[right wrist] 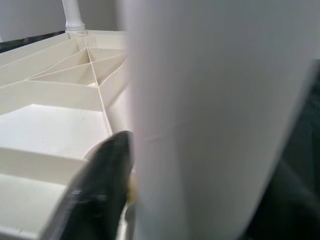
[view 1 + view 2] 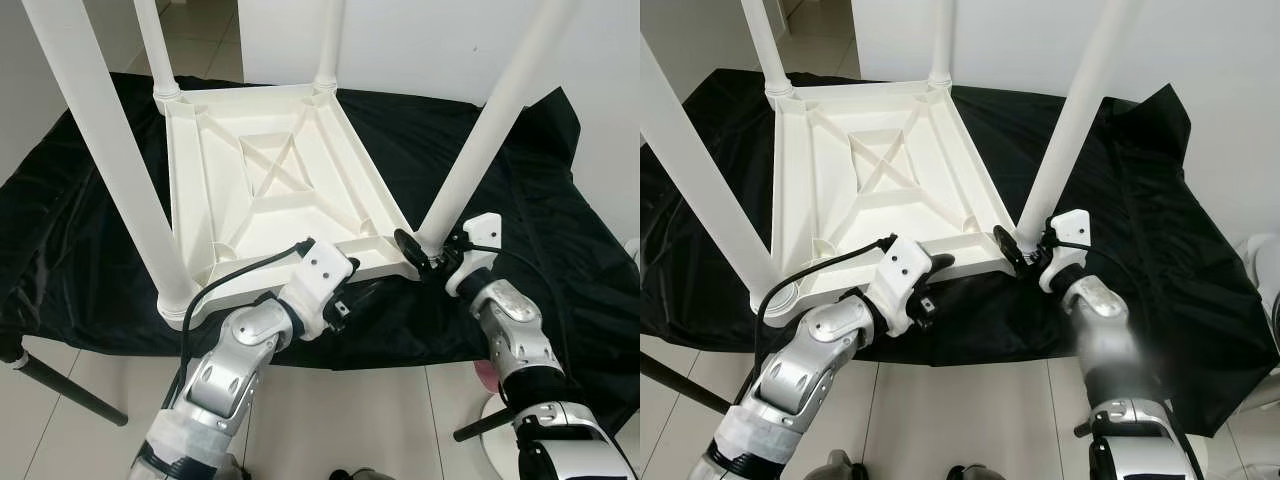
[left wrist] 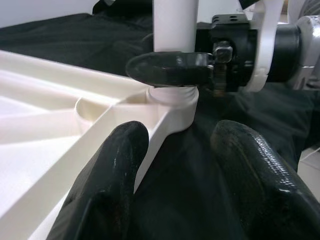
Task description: Building children table
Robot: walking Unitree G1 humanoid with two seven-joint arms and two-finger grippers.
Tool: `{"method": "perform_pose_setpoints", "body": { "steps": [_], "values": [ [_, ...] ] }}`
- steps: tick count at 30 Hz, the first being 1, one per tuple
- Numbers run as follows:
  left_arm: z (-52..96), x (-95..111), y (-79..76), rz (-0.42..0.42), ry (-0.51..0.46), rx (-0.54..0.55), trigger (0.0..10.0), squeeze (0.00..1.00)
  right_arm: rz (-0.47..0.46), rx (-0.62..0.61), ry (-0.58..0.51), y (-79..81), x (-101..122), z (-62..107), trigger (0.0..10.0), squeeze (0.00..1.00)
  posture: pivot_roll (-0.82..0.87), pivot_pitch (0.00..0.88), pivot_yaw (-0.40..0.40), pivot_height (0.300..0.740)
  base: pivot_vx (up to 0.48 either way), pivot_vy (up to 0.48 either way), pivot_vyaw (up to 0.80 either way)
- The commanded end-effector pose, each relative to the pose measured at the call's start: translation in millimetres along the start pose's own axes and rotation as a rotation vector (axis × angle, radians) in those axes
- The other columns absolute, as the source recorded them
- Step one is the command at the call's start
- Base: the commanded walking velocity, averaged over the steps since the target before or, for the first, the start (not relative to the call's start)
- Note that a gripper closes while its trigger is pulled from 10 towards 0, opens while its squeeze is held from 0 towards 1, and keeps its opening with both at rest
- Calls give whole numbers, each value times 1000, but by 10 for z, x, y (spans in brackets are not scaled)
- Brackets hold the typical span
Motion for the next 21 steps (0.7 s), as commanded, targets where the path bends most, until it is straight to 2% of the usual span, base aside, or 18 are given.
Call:
{"method": "perform_pose_setpoints", "body": {
  "steps": [1,12,13,16,17,19,20,21],
  "values": [
    [-32,-17,-88,2,2,-87,10000,0,1,6,29,21,-69,-10,0,0,-28,92,-43,740,0,0,0],
    [-75,-21,-92,24,2,-63,10000,0,-34,-65,39,10,-120,-31,0,0,-30,90,-52,740,0,0,0],
    [-83,-16,-98,24,2,-58,10000,0,-33,-98,30,12,-126,-28,2314,0,-30,89,-52,740,0,0,0],
    [-83,-16,-98,24,2,-58,10000,0,-33,-98,30,12,-126,-28,2314,0,-30,89,-52,740,0,0,0],
    [-88,-13,-102,26,2,-52,10000,0,-38,-148,17,12,-135,-16,10000,0,-28,88,-53,740,0,0,0],
    [-88,-13,-102,26,2,-52,10000,0,-38,-148,17,12,-135,-16,10000,0,-28,88,-53,740,0,0,0],
    [-84,-21,-88,22,8,-43,10000,0,-69,-243,2,20,-150,5,10000,0,-28,89,-50,740,0,0,0],
    [-84,-21,-88,22,8,-43,10000,0,-69,-243,2,20,-150,5,10000,0,-28,89,-50,740,0,0,0]
  ]
}}
Point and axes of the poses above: a point about 5 cm out from each wrist's last joint towards the gripper, its own z axis pointing back from the gripper into the wrist, its own x axis along the axis of the wrist's last joint, y = z × x, the point moved 2 cm from there along -z, pointing out of the wrist towards the gripper, and after that the axes turned 12 degrees about -z, right-handed, at the moved point
